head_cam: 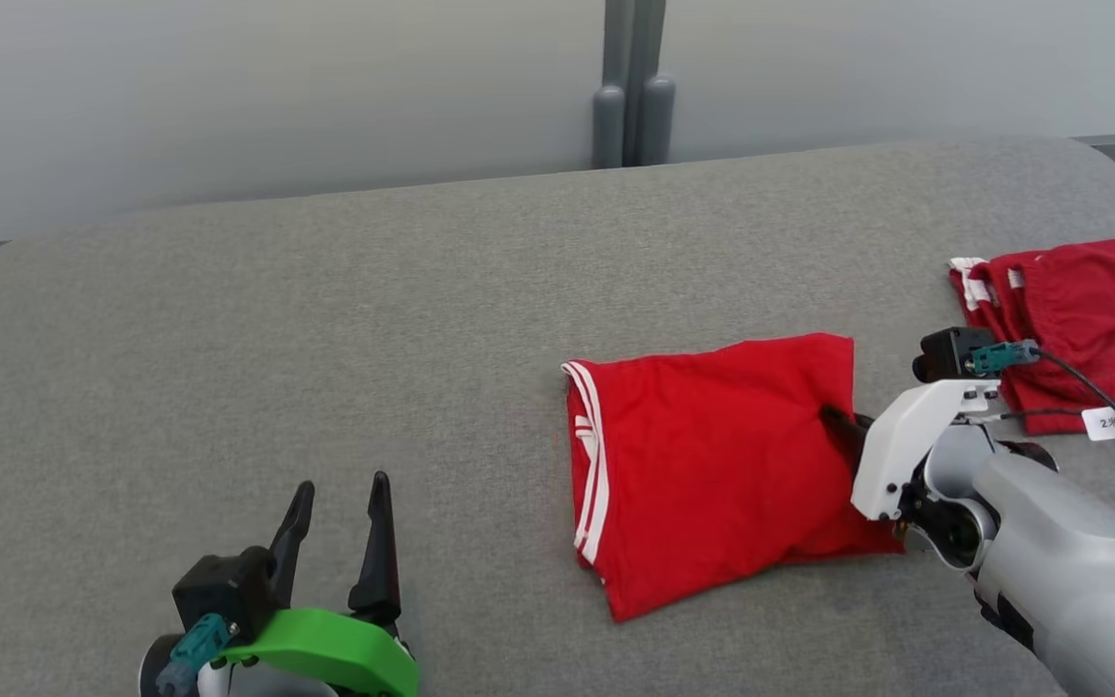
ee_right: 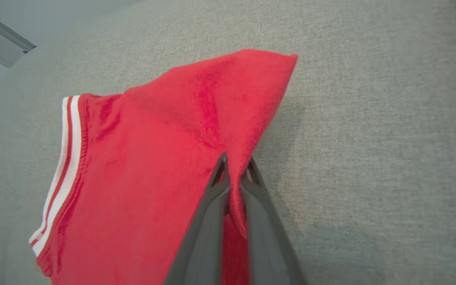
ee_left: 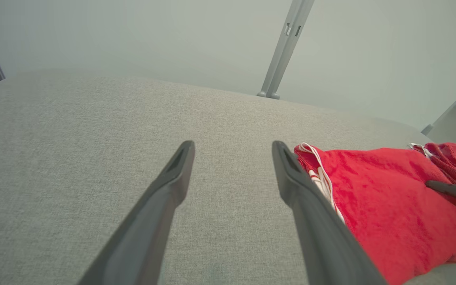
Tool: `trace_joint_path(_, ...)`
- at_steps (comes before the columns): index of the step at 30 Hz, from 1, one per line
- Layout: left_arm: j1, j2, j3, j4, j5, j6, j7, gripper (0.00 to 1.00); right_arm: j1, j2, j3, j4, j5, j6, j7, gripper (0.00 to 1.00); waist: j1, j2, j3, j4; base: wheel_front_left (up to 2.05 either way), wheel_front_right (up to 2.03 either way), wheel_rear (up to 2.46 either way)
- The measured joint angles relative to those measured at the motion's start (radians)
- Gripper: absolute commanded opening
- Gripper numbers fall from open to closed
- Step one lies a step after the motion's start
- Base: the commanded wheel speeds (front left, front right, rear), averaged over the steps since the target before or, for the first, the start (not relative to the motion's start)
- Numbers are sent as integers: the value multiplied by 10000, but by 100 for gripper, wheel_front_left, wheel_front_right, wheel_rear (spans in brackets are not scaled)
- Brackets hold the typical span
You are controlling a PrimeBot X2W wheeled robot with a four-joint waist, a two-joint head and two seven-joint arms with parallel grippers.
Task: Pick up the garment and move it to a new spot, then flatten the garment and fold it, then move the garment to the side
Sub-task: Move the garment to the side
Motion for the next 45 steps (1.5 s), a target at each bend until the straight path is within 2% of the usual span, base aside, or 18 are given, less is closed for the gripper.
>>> trace_joint_path(13,-299,-219,61,305,-25,-163,-261,100,-668,-479,-251,-140,-424,-2,280,0,0,0,61,-1871,0,0,0)
trace_joint_path(20,-390,-274,88,397,-25,-199,-307,100,-848,-510,-451,-257,-614,-2,370,0,0,0,196,-2541,0,0,0)
trace_joint_path(26,-486,-282,77,472,-27,-255,-334,100,-847,-430,-589,-249,-729,-2,384,0,0,0,301,-2602,0,0,0)
trace_joint_path(36,-491,-270,71,550,-52,-257,-334,100,-883,-320,-932,-171,-963,-2,426,0,0,0,249,-2221,0,0,0)
trace_joint_path(45,-496,-228,48,485,-54,-249,-334,100,-2193,-314,-1534,723,-1409,-2,489,0,0,0,365,-1974,0,0,0)
